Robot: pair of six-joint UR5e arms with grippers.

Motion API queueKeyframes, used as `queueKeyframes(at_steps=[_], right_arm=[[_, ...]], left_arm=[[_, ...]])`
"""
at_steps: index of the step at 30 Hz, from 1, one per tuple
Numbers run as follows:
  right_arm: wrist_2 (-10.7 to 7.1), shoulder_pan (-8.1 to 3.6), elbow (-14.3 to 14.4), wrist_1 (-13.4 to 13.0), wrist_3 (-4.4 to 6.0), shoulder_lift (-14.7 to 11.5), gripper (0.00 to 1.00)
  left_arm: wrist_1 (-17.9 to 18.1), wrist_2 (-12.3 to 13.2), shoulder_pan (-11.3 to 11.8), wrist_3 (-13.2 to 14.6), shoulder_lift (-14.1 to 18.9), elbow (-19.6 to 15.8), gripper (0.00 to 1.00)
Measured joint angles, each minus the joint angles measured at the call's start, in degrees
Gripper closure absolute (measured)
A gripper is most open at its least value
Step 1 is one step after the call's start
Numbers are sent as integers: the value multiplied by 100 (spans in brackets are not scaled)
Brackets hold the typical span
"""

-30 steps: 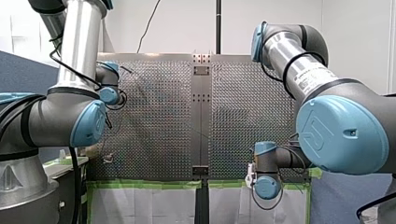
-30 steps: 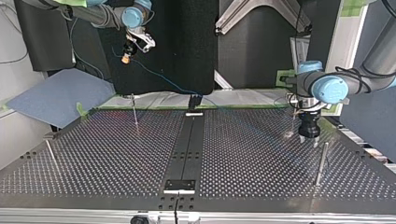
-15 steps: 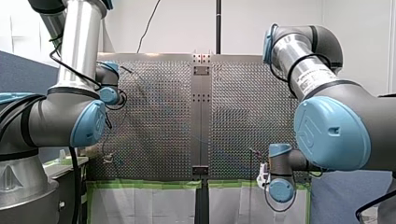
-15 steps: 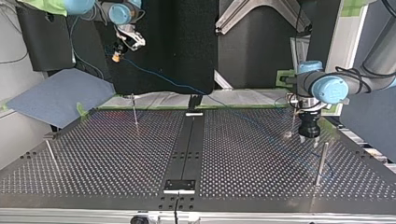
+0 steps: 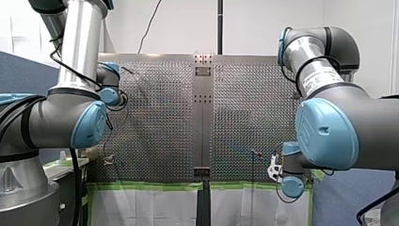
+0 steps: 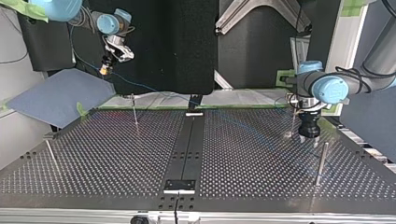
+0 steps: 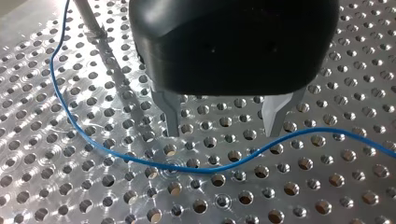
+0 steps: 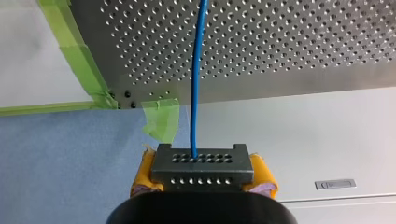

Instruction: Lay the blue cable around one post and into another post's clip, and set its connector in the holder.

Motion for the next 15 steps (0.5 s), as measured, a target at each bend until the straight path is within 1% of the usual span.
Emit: queueKeyframes(at_steps=[4,8,11,15], right_arm=[[-185,-185,-100,-73,16,158,100],[-377,-377,-143,-175,38,344,100],[-526,-527,-150,-224,105,494,100],[-724,-725,-155,-285,235,653,100]], left_arm=[[0,0,10,0,0,0,13],[-1,0,14,0,0,0,13],[3,0,27,0,0,0,13],[7,0,47,0,0,0,13]])
